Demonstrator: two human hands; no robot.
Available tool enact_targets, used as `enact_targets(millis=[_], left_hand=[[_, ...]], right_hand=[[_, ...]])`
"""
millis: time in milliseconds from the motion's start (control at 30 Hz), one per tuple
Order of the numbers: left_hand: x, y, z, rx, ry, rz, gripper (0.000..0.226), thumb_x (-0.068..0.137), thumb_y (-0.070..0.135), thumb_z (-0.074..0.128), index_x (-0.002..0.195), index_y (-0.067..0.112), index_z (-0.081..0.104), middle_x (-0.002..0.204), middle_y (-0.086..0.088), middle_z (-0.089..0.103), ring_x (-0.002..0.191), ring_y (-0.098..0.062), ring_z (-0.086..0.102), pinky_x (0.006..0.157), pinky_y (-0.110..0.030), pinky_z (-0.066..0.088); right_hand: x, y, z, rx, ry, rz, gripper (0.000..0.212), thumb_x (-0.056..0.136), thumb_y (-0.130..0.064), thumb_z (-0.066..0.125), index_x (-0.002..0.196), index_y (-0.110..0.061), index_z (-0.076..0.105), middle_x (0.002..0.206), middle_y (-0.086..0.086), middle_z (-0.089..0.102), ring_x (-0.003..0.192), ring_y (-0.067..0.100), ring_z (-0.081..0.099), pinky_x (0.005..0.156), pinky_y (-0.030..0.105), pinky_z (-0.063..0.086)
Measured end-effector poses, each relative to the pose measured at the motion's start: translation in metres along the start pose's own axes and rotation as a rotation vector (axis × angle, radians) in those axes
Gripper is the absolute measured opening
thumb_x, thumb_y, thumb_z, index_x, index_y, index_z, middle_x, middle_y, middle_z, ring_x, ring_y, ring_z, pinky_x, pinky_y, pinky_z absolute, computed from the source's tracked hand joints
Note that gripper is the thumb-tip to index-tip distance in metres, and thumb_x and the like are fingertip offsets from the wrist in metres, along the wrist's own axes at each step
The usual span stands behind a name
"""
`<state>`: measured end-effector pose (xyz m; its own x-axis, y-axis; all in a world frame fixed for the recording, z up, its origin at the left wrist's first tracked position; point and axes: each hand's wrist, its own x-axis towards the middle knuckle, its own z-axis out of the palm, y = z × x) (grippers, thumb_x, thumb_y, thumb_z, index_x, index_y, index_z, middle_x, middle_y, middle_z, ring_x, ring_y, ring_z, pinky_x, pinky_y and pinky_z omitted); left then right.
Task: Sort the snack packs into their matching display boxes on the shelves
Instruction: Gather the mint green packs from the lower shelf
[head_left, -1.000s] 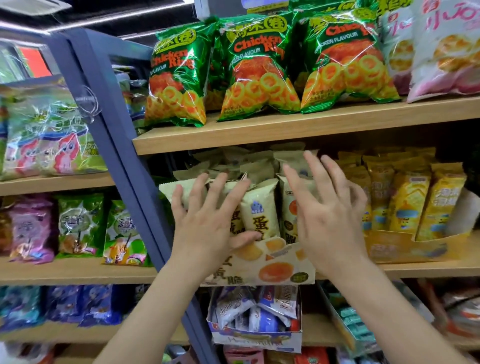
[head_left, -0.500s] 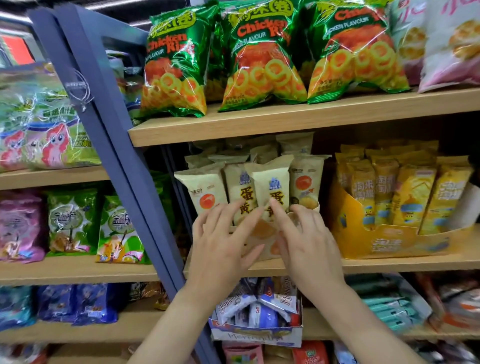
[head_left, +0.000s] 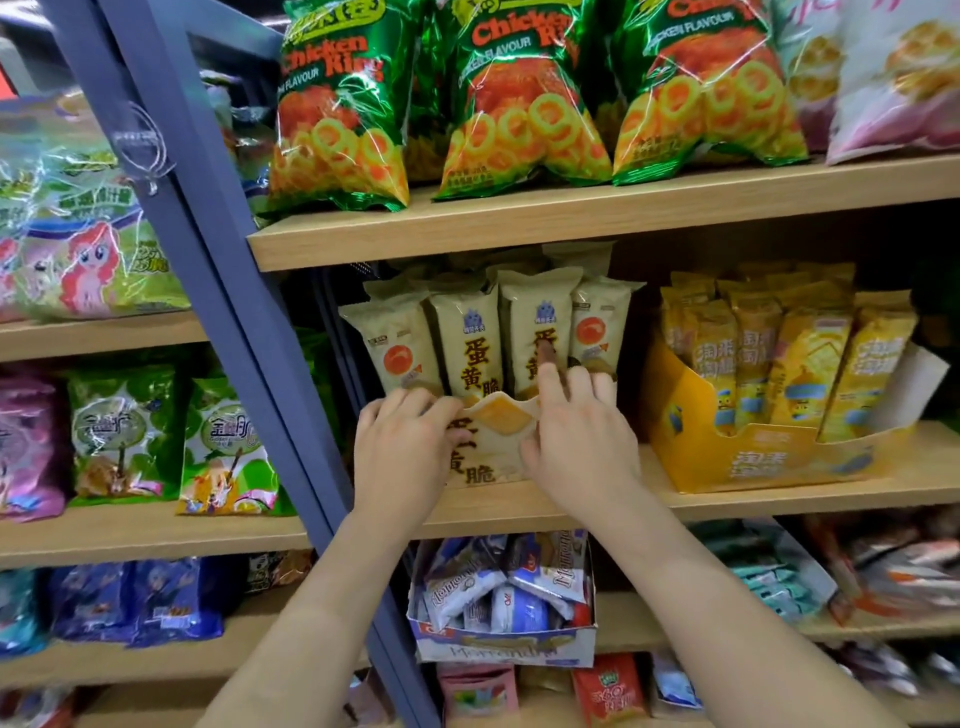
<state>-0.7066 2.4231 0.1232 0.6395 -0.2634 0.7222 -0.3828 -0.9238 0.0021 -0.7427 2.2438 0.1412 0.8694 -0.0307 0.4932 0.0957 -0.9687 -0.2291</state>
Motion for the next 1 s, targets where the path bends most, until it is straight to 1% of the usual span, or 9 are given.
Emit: enact_targets(millis=[133,233,333,467,600,667,733,833,1000], left_hand=[[-0.01,0.004,0.002,-0.111,0.047,-0.045,0.035,0.077,0.018,0.08,0.109,0.01,0.07,0.101,-0.009,0.061,0.096,-0.028,0.055,0.079,-0.043,0.051],[-0.028,0.017,-0.002,-0.186,0.132,0.016,0.035,0.082,0.008,0.074,0.116,0.008,0.068,0.112,-0.012,0.06,0.104,-0.028,0.052,0.085,-0.04,0.05],[-0.054,0.039,-0.003,-0.332,0.15,0.098,0.024,0.085,0.0,0.066,0.108,0.005,0.071,0.108,-0.012,0.062,0.098,-0.028,0.056,0.077,-0.038,0.05],[-0.097,0.082,0.013,-0.502,-0.033,0.203,0.027,0.089,0.02,0.05,0.097,0.011,0.074,0.097,-0.002,0.065,0.091,-0.017,0.057,0.07,-0.026,0.049],[-0.129,0.13,0.043,-0.598,-0.334,0.11,0.027,0.087,0.028,0.046,0.093,0.023,0.071,0.089,0.008,0.066,0.084,-0.012,0.06,0.066,-0.025,0.05],[-0.14,0.152,0.065,-0.633,-0.469,0.065,0.019,0.084,0.025,0.053,0.096,0.03,0.067,0.089,0.011,0.066,0.082,-0.012,0.061,0.066,-0.027,0.051],[-0.149,0.173,0.089,-0.657,-0.584,0.029,0.019,0.084,0.024,0.055,0.099,0.032,0.063,0.091,0.012,0.065,0.084,-0.013,0.062,0.067,-0.029,0.052],[-0.154,0.204,0.126,-0.629,-0.723,-0.016,0.02,0.093,0.027,0.05,0.104,0.03,0.067,0.106,0.012,0.063,0.095,-0.015,0.063,0.078,-0.033,0.052],[-0.133,0.244,0.175,-0.488,-0.763,-0.042,0.032,0.099,0.034,0.048,0.13,0.028,0.057,0.135,0.011,0.052,0.122,-0.013,0.046,0.096,-0.03,0.044]], right_hand=[[-0.027,0.014,-0.006,0.142,0.016,-0.035,0.074,0.091,-0.028,0.058,0.154,-0.032,0.019,0.147,0.006,0.034,0.138,0.024,0.028,0.097,0.034,0.047],[-0.056,0.03,-0.018,0.243,0.036,-0.076,0.067,0.091,-0.02,0.058,0.152,-0.031,0.032,0.138,0.001,0.045,0.13,0.019,0.039,0.096,0.031,0.044],[-0.088,0.055,-0.027,0.333,-0.051,0.032,0.051,0.096,-0.02,0.055,0.145,-0.03,0.046,0.13,-0.009,0.052,0.119,0.01,0.047,0.095,0.025,0.043],[-0.135,0.1,-0.031,0.36,-0.133,0.16,0.033,0.095,-0.019,0.058,0.127,-0.027,0.066,0.112,-0.016,0.064,0.103,0.001,0.058,0.083,0.004,0.038],[-0.169,0.159,-0.015,0.257,-0.36,0.322,0.031,0.094,-0.02,0.06,0.123,-0.026,0.068,0.109,-0.005,0.071,0.09,0.008,0.064,0.078,0.019,0.047],[-0.181,0.188,-0.004,0.244,-0.44,0.379,0.03,0.093,-0.021,0.06,0.122,-0.025,0.069,0.107,-0.004,0.072,0.096,0.012,0.066,0.081,0.022,0.049],[-0.19,0.214,0.007,0.278,-0.469,0.416,0.03,0.094,-0.02,0.06,0.123,-0.022,0.068,0.109,-0.008,0.071,0.101,0.008,0.064,0.076,0.013,0.042],[-0.196,0.245,0.03,0.32,-0.504,0.435,0.036,0.094,-0.014,0.059,0.129,-0.022,0.063,0.109,-0.009,0.062,0.109,0.011,0.06,0.078,0.013,0.037],[-0.196,0.29,0.073,0.263,-0.552,0.34,0.05,0.097,-0.016,0.055,0.146,-0.023,0.046,0.151,-0.001,0.041,0.137,0.02,0.039,0.106,0.024,0.035]])
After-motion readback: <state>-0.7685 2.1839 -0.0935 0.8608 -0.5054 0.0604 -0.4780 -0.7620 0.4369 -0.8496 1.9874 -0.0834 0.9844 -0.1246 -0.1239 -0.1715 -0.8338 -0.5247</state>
